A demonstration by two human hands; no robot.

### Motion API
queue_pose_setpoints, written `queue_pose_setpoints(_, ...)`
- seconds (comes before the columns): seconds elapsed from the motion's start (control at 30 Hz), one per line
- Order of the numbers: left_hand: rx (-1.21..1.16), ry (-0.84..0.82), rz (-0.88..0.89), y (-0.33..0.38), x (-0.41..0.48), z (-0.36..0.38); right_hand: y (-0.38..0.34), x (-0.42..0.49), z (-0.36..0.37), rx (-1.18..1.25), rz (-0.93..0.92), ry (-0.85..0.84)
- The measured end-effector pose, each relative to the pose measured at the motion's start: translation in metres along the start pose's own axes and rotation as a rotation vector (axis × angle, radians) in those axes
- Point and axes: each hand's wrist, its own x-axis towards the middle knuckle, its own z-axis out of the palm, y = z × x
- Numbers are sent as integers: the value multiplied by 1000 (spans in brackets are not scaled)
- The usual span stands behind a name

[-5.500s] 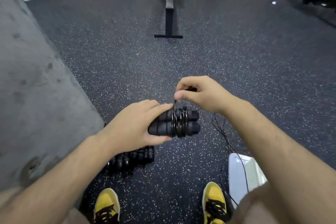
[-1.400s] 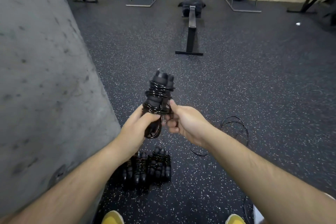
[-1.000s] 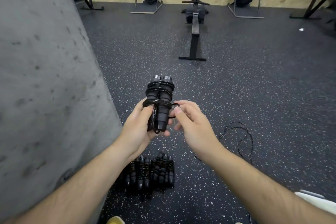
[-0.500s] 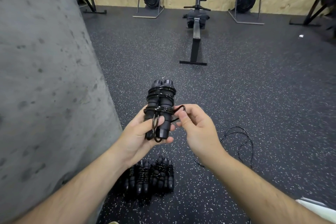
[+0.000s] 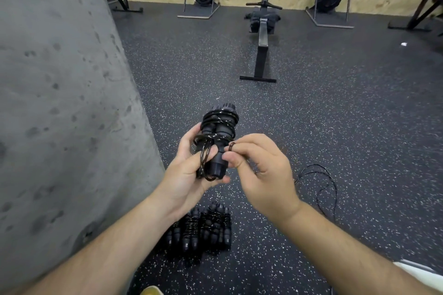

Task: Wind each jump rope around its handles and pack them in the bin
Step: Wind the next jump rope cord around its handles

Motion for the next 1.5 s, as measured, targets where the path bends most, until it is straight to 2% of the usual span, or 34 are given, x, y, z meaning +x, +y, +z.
queue_pose_setpoints(0.13, 54, 33, 27, -5, 1, 4, -6, -7, 4, -72, 118, -18)
queue_pose_setpoints(0.33, 118, 64, 59, -14, 1, 6, 0, -6, 2, -170, -89, -36)
queue_pose_setpoints(0.53, 116, 99, 138, -16, 1, -1, 2, -12, 8, -132, -20, -70)
queue_pose_setpoints(0.6, 209, 93, 191, -15, 0, -4, 3, -12, 9, -121, -17, -71)
queue_pose_setpoints(0.73, 471, 61, 273, -17, -3, -2, 2, -9, 9, -134, -47, -48)
queue_pose_setpoints(0.97, 488, 88, 248, -17, -5, 2, 5, -4, 3, -248, -170, -57)
queue_pose_setpoints(1.1, 466, 75, 234, -21, -5, 2, 2, 0, -1, -233, -65, -105)
queue_pose_setpoints(1.2, 466, 88, 258, -19, -5, 1, -2, 2, -4, -57, 336, -152)
queue_pose_setpoints(1.23, 467, 88, 270, -18, -5, 1, -2, 2, -5, -32, 391, -161)
queue_pose_setpoints(1.33, 461, 59, 265, -15, -3, 2, -2, 0, -6, -76, 306, -183)
queue_pose_setpoints(1.5, 437, 87, 237, -17, -2, 1, 1, 3, -8, -14, 241, -212)
